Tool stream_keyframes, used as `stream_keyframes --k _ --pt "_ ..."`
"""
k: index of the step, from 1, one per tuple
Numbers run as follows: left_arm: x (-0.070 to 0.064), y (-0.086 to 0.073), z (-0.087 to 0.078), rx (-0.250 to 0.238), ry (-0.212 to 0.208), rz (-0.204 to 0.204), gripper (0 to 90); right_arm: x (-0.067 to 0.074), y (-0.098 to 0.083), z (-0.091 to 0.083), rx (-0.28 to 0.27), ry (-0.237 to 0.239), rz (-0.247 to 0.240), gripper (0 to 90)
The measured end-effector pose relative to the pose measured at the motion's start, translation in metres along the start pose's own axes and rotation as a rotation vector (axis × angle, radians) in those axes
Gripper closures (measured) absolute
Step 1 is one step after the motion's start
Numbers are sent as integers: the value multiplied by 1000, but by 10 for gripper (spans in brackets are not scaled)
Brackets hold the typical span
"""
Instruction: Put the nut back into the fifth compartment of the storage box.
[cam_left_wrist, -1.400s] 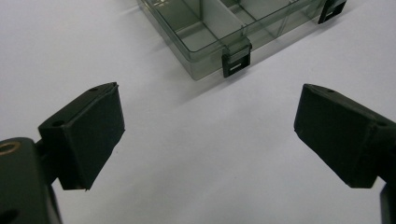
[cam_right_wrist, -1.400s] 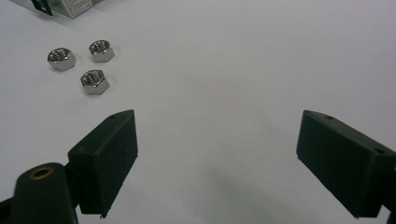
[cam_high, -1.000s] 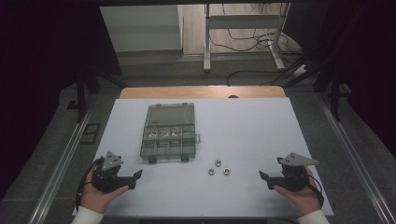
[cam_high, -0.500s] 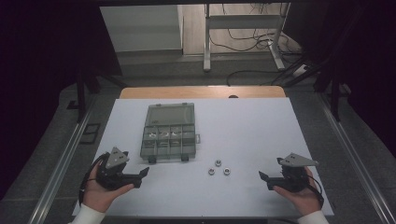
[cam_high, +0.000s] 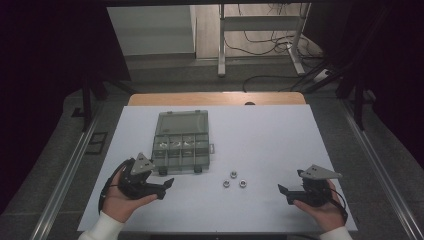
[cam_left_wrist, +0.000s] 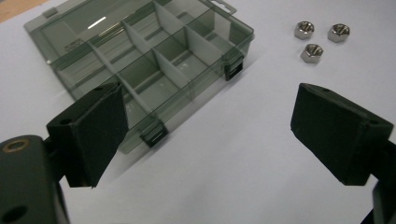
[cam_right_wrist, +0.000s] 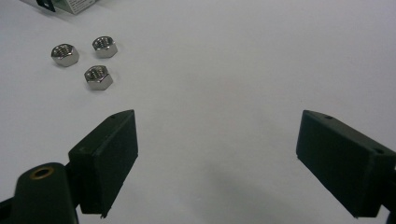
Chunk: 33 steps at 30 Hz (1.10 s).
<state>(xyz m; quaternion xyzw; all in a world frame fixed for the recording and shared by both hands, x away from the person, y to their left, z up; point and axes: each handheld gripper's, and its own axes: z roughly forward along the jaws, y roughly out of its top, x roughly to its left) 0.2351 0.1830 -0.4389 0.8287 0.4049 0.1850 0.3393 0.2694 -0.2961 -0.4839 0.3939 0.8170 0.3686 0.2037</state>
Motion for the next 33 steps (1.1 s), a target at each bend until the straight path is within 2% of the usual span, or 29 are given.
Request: stream_keyframes --k 10,20,33 --pt "-11 13 11 22 -33 31 108 1 0 1 6 0 -5 130" --pt "-25 28 26 65 -70 90 112 0 -1 2 11 0 -8 130" --pt "-36 38 48 115 -128 123 112 1 -1 3 16 -3 -13 130"
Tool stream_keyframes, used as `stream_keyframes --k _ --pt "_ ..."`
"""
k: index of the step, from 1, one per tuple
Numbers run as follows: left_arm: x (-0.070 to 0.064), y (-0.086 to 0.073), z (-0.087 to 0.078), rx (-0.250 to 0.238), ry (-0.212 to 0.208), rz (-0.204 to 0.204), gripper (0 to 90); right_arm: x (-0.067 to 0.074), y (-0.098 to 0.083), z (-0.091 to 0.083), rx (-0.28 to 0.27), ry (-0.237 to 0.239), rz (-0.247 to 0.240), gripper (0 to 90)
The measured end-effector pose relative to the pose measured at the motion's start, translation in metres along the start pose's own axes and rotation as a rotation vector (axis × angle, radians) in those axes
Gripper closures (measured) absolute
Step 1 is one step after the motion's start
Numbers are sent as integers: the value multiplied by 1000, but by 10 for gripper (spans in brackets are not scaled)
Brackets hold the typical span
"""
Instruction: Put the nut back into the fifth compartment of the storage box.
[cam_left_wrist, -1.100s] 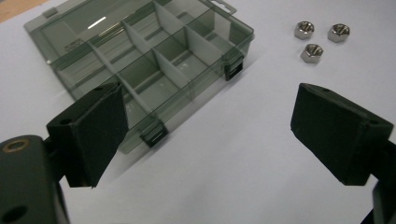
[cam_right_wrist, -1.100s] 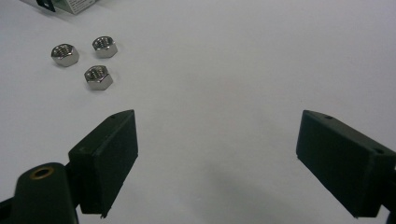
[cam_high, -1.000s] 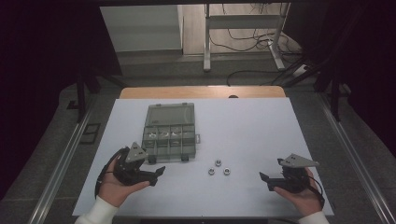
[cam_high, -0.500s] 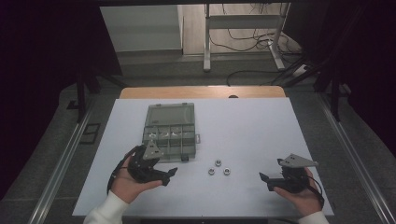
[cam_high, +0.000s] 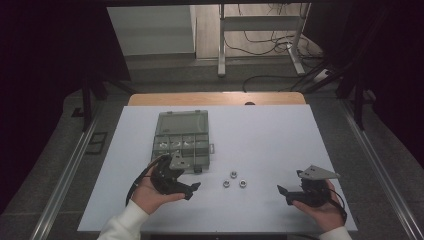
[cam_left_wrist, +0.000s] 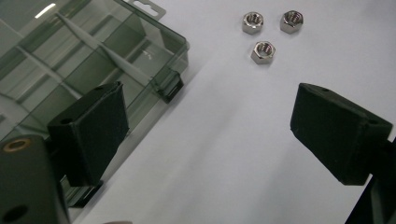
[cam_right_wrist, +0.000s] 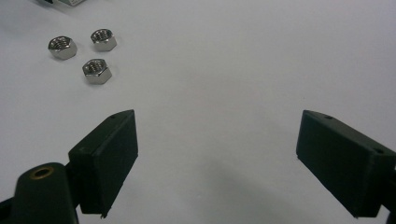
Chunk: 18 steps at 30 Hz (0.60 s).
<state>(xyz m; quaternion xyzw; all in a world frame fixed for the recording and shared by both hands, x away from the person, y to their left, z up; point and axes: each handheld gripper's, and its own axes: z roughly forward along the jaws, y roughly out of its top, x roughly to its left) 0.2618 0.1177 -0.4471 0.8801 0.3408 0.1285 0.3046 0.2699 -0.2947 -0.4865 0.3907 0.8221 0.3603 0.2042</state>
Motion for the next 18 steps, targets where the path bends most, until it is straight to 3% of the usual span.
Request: stream_keyframes --k 18 --pt "-15 19 34 44 -85 59 113 -1 -1 0 7 -11 8 132"
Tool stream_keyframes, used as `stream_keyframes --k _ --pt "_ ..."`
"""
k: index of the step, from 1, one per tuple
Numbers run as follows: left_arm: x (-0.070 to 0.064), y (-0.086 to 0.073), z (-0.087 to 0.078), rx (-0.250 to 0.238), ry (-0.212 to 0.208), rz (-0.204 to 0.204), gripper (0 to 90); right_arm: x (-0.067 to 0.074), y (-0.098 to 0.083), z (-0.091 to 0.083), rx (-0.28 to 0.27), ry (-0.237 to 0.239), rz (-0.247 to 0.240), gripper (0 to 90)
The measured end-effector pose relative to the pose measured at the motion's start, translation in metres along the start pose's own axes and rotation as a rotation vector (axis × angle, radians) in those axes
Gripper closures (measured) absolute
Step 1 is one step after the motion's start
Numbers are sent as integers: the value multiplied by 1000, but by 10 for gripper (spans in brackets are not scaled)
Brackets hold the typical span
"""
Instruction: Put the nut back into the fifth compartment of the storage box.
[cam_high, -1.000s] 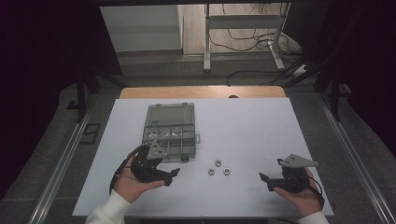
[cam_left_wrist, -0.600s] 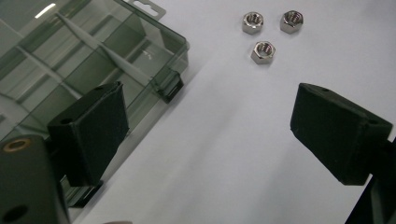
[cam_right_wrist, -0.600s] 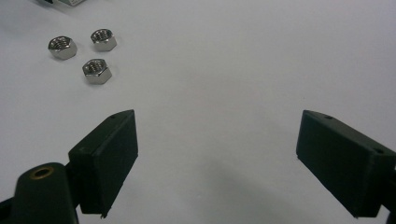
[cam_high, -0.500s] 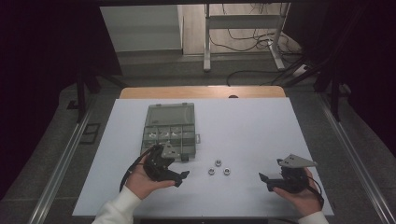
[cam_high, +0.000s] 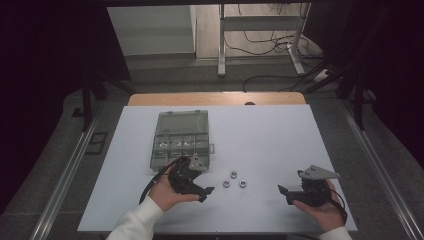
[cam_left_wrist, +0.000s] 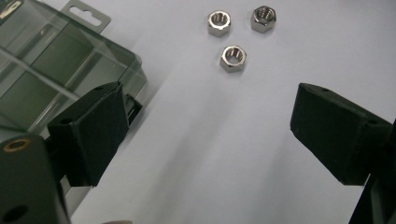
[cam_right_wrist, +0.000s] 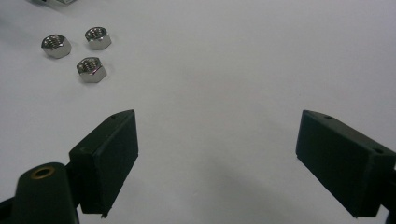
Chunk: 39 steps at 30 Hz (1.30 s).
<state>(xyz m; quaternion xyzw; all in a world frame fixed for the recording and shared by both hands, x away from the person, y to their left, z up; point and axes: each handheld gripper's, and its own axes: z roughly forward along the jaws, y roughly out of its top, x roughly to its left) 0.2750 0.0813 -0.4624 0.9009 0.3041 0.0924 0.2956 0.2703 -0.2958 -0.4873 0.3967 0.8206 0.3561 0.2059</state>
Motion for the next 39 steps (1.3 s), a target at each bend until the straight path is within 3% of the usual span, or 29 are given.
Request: stream_keyframes --k 11,19,39 --pt "3 12 11 24 -39 23 124 0 0 1 6 2 -3 132" --pt "3 19 20 48 -42 62 132 0 -1 1 10 2 -6 132" --pt "-9 42 51 135 -86 161 142 0 -1 3 20 2 -10 130"
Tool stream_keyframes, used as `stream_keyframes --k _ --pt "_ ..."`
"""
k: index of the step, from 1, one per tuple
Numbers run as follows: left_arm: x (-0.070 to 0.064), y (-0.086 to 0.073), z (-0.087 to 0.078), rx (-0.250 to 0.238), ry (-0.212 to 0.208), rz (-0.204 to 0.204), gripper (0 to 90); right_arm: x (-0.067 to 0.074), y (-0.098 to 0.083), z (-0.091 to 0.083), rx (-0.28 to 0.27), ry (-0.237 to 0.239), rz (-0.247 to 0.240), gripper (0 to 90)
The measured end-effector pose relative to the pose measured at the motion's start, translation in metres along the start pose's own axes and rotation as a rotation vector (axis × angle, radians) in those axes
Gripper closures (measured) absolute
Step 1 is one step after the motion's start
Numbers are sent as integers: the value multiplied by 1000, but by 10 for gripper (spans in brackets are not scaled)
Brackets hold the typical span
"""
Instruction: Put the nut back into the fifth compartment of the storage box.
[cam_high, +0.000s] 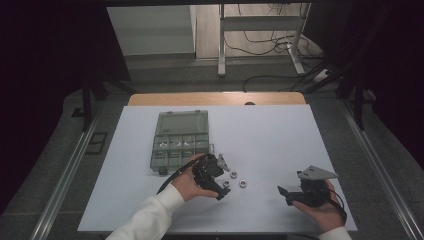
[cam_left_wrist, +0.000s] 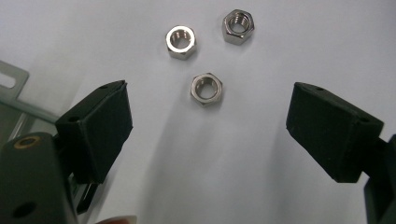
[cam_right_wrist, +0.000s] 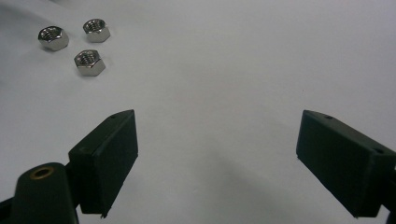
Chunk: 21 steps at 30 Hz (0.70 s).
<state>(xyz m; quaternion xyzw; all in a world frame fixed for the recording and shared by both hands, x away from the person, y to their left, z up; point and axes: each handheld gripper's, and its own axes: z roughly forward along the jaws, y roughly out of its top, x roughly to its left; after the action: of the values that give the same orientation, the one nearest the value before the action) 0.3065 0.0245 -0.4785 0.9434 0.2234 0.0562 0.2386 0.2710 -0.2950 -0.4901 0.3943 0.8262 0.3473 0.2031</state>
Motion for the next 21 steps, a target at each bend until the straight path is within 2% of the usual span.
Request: stream_keyframes --k 7,8,12,15,16,17,21 --pt "3 5 12 26 -23 -11 147 0 0 1 4 -1 -1 130" --pt "4 6 14 40 -26 4 147 0 0 1 5 0 -2 130" --pt "5 8 20 50 -33 1 154 0 0 1 6 0 -3 130" --pt "7 10 28 77 -57 12 174 0 -1 1 9 0 -3 130" --pt "7 10 28 77 -57 12 185 0 -1 1 9 -1 -3 130" --pt "8 10 31 94 -70 28 196 0 -1 1 9 -1 -3 130" --pt "9 10 34 104 -77 30 242 0 -1 1 8 0 -3 130"
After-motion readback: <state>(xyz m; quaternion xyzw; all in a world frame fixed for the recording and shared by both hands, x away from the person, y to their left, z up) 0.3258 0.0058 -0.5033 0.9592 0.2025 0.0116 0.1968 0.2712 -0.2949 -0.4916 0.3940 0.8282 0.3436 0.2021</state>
